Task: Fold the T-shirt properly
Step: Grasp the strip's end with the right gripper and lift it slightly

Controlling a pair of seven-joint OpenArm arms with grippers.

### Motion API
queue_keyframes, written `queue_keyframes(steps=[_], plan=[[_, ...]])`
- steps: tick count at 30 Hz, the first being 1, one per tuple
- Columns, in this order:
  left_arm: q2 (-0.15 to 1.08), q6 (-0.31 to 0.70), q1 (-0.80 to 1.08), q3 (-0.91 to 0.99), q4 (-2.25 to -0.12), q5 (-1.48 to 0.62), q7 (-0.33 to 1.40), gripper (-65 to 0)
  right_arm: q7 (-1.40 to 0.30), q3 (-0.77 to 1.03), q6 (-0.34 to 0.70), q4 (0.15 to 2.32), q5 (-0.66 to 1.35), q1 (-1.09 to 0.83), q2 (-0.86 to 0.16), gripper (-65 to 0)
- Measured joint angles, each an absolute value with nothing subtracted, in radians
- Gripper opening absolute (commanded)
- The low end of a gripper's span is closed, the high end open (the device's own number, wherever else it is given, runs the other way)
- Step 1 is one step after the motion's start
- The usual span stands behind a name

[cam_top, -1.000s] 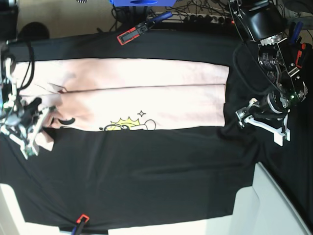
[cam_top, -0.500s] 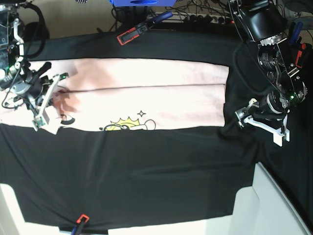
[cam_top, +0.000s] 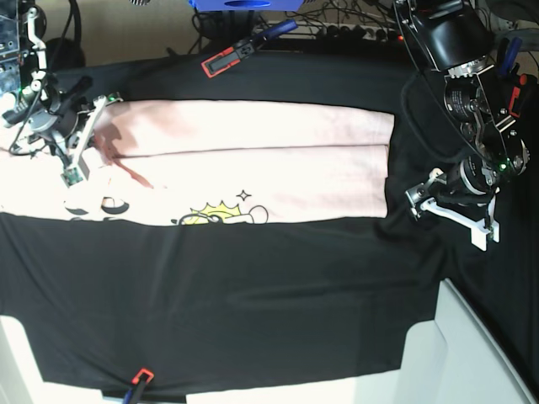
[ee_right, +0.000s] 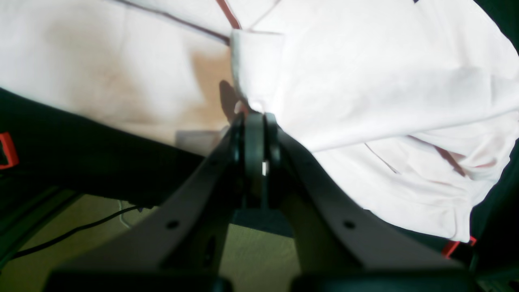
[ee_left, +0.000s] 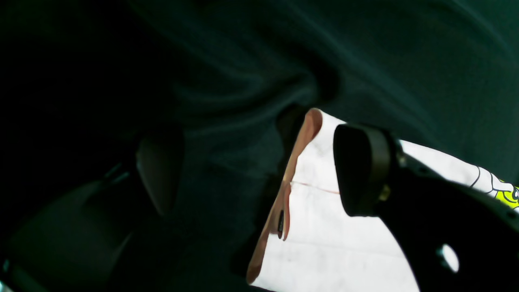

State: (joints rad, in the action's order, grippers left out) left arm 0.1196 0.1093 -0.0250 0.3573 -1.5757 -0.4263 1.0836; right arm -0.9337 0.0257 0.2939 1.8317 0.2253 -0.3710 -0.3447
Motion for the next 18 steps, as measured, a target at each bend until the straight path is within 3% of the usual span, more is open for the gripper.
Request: queue_keyframes(steps=[5, 8, 12, 14, 18], plan=[[0.120, 0.109, -0.025, 0.357, -1.575, -0.426, 1.084, -9.2, -0.937, 0.028, 0.294, 1.811, 0.227, -0.370, -0.335, -63.3], [0.119, 0.109, -0.025, 0.357, -1.575, -0.430, 1.084, -9.2, -0.938, 0.042, 0.292, 1.772, 0.226, -0.369, -0.301, -53.7], [0.119, 0.109, -0.025, 0.358, -1.575, -0.430, 1.084, -9.4, -0.937, 0.083, 0.294, 1.764, 0.228, -0.383, -0.258, -31.3], [0.118, 0.110, -0.025, 0.358, -1.575, -0.431, 1.084, -9.4, -0.942, 0.103, 0.293, 1.779, 0.228, -0.405, -0.253, -23.2], [0.118, 0.109, -0.025, 0.364, -1.575, -0.430, 1.084, -9.4, -0.951, 0.113, 0.290, 1.856, 0.221, -0.449, -0.248, -18.9]])
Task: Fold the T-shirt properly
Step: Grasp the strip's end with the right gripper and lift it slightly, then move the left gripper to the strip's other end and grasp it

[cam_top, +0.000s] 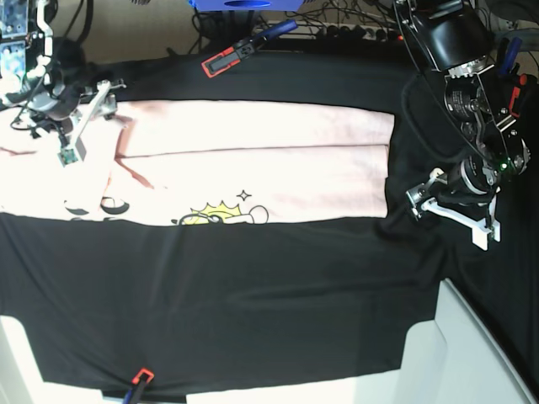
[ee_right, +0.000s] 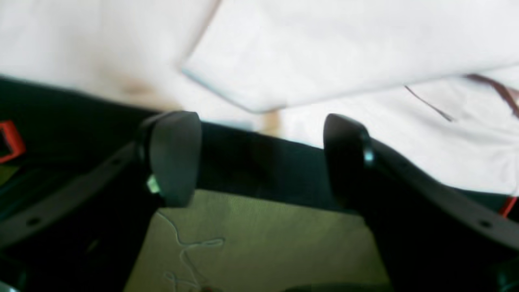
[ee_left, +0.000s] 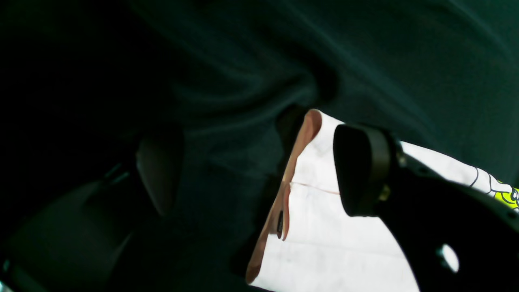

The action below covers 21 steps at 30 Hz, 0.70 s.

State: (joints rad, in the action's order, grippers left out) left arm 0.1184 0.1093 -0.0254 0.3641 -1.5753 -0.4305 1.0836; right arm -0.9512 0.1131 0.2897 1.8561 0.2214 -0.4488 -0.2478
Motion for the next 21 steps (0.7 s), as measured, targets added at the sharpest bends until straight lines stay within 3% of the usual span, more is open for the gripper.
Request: queue_keyframes(steps=[10, 14, 16, 21], plan=[[0.117, 0.109, -0.033, 0.359, -1.576, -0.467, 1.083, -8.7, -0.934, 0.229, 0.290, 1.921, 0.223, -0.432, -0.248, -19.0], [0.136, 0.110, -0.028, 0.368, -1.520, -0.671, 1.080, -7.6, -0.937, 0.224, 0.297, 1.921, 0.228, -0.433, -0.245, -19.0], [0.176, 0.110, -0.019, 0.364, -1.449, -0.825, 1.084, 0.0, -0.937, 0.224, 0.297, 1.921, 0.228, -0.433, -0.245, -19.0], [0.258, 0.106, -0.010, 0.369, -1.273, -1.042, 1.076, 0.0, -0.936, 0.224, 0.297, 1.921, 0.229, -0.435, -0.244, -19.0]])
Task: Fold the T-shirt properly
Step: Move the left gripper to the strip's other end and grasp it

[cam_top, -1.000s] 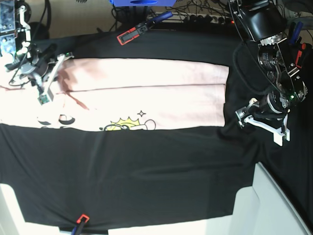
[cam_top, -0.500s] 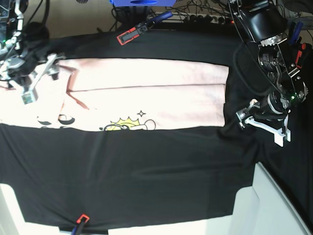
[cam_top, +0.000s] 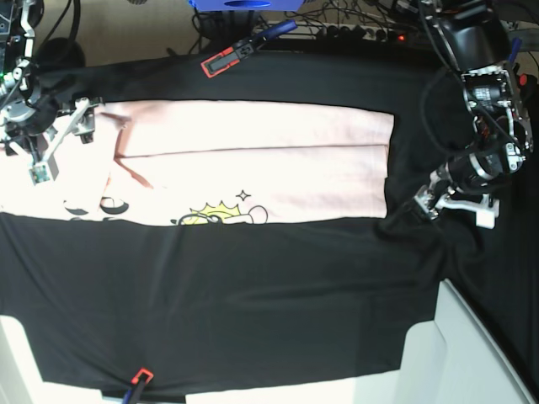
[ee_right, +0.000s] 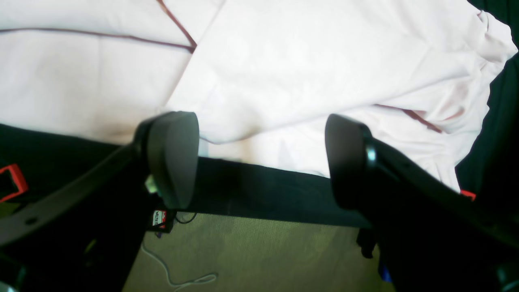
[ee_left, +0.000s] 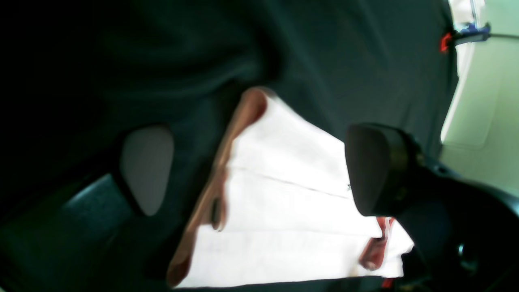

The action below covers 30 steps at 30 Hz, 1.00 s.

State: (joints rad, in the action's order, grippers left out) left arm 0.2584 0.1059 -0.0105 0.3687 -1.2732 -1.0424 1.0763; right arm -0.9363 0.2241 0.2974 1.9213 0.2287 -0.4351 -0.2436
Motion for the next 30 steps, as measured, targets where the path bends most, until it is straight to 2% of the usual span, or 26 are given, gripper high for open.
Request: queue_keyframes(steps=[8, 16, 27, 30], plan=[[0.241, 0.109, -0.009, 0.353, -1.206, -1.042, 1.072, 0.0, -0.937, 0.224, 0.297, 1.921, 0.228, -0.436, -0.245, -19.0], [0.140, 0.126, -0.038, 0.362, -1.190, -0.752, 1.035, 0.0, -0.937, 0.224, 0.297, 1.921, 0.229, -0.439, -0.245, -19.0], [0.097, 0.129, -0.035, 0.366, -1.199, -0.736, 1.006, 0.0, -0.937, 0.224, 0.297, 1.921, 0.229, -0.438, -0.245, -19.0], [0.097, 0.127, -0.022, 0.319, -1.237, -0.713, 1.002, 0.0, -0.937, 0.224, 0.297, 1.921, 0.229, -0.438, -0.244, -19.0]])
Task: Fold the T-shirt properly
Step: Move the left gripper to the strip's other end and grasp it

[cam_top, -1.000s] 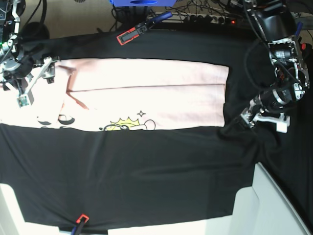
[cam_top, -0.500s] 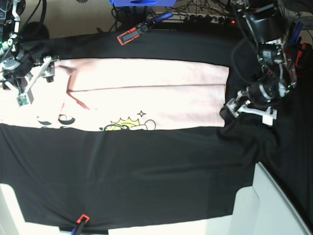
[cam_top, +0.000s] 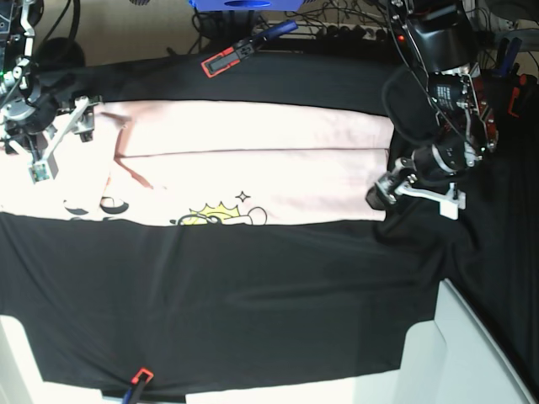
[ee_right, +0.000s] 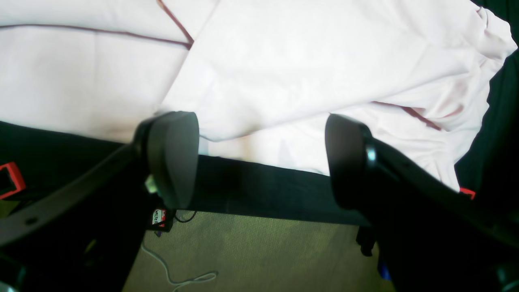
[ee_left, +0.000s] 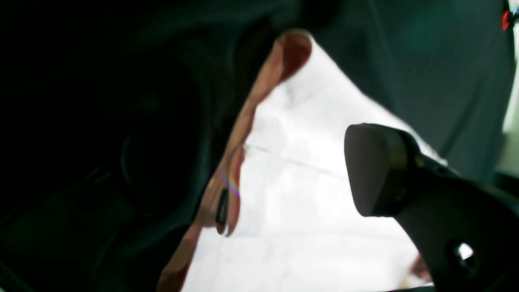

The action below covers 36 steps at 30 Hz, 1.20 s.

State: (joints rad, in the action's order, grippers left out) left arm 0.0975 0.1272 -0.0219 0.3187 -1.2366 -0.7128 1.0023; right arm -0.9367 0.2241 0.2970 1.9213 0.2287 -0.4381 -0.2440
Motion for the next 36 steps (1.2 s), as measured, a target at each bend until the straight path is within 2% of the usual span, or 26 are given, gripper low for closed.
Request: queue_keyframes(steps=[5, 12, 16, 24, 36], plan=[[0.072, 0.112, 0.021, 0.245, -1.328, -0.702, 1.035, 0.0, -0.936, 0.224, 0.297, 1.921, 0.229, -0.438, -0.245, -19.0], [0.060, 0.109, 0.014, 0.239, -1.328, -0.699, 1.048, -0.3, -0.937, 0.224, 0.297, 1.921, 0.228, -0.439, -0.245, -19.0], [0.058, 0.109, 0.018, 0.239, -1.324, -0.700, 1.053, -24.0, -0.937, 0.224, 0.297, 1.921, 0.229, -0.438, -0.245, -19.0], [0.051, 0.109, 0.022, 0.236, -1.318, -0.704, 1.072, -65.0, -0.937, 0.224, 0.297, 1.921, 0.229, -0.438, -0.245, -19.0], [0.053, 0.109, 0.023, 0.236, -1.340, -0.703, 1.074, -65.0, -0.937, 0.224, 0.297, 1.921, 0.229, -0.439, -0.245, -19.0]])
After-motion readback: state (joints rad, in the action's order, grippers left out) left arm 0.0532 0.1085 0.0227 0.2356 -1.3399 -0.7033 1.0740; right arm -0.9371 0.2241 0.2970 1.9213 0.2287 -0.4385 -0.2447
